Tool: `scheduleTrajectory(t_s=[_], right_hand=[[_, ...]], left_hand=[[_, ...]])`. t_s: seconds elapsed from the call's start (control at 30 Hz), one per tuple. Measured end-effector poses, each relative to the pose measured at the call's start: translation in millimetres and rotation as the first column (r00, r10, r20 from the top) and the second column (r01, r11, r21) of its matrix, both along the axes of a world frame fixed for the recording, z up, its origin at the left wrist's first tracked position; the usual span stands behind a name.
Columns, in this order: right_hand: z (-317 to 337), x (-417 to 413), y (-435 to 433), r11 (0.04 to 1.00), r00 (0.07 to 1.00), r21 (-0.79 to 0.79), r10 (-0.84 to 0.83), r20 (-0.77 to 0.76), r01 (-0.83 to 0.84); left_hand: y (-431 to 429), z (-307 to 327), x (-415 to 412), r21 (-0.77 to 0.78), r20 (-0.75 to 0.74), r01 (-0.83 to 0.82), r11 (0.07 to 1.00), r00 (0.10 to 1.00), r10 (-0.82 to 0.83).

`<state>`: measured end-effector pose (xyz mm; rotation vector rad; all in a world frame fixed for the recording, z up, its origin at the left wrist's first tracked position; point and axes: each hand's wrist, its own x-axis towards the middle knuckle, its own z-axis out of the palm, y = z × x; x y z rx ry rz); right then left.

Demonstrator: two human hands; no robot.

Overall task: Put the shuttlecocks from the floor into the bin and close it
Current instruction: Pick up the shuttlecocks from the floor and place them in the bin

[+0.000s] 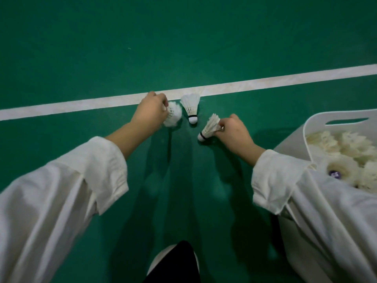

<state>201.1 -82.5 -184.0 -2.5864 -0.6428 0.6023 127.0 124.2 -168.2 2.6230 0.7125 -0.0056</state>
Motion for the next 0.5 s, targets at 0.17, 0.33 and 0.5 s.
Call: scheduleTrajectory(t_s=[0.17, 0.33, 0.5], right_hand=[[13, -2, -12, 0.989, 0.979, -0.098, 0.124, 0.163, -0.109], [20, 0, -15, 0.985, 0.975, -0.063, 0.166, 0.147, -0.158], [24, -4, -16, 0.980, 0.974, -0.045, 0.199, 0.110, -0.195]], left_hand=[[-37, -12, -47, -0.258, 0.040, -0.102, 0.961, 0.992, 0.116], [-53, -28, -78, -0.180, -0.272, -0.037, 0.983, 0.962, -0.013], [-60, -25, -85, -0.025, -0.303, 0.010, 1.000, 0.953, -0.017]])
